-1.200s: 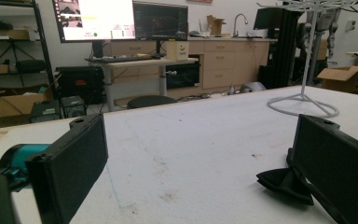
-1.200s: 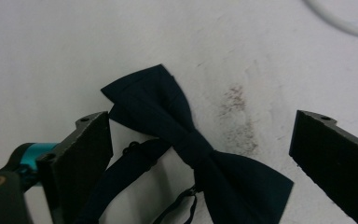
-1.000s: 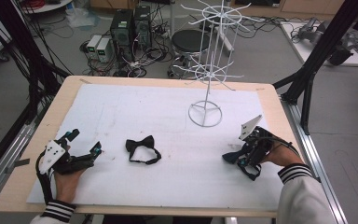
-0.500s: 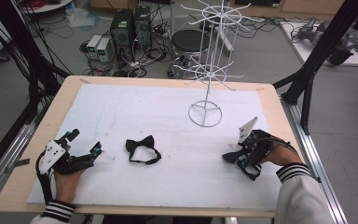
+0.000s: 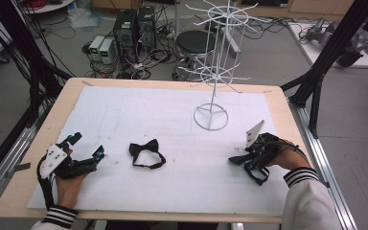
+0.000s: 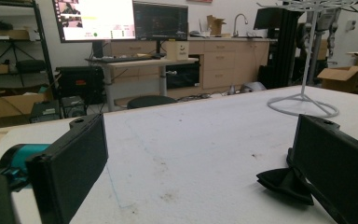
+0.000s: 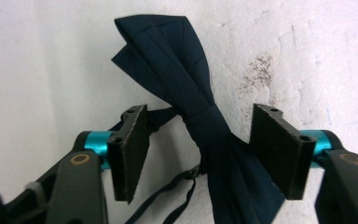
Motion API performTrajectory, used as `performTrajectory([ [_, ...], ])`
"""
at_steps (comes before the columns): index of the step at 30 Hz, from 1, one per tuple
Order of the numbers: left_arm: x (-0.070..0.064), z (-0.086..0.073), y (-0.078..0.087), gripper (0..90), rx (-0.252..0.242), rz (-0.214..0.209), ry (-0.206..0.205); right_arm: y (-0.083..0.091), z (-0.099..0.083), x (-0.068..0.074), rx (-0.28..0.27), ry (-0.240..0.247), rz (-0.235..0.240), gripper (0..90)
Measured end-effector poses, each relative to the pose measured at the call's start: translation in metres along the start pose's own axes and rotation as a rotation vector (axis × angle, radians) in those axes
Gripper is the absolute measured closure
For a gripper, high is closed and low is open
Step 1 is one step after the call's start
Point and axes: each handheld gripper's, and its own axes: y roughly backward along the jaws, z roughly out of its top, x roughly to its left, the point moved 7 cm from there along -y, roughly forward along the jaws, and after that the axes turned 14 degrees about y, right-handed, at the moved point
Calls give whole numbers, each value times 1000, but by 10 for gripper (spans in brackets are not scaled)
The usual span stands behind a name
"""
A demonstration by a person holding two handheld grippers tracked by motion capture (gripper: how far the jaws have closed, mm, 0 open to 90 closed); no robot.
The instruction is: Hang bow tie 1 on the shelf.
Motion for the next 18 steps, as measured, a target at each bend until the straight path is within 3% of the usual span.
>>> performTrajectory([
  [5, 0, 0, 0, 42, 0, 0, 0, -1, -2, 0, 21, 15, 2, 448],
  [12, 0, 0, 0, 42, 0, 0, 0, -3, -2, -1, 75, 59, -17, 602],
  [14, 0, 0, 0, 42, 0, 0, 0, -4, -1, -1, 91, 69, -19, 684],
  [18, 0, 0, 0, 42, 0, -1, 1, -4, 0, -1, 92, 74, -16, 721],
])
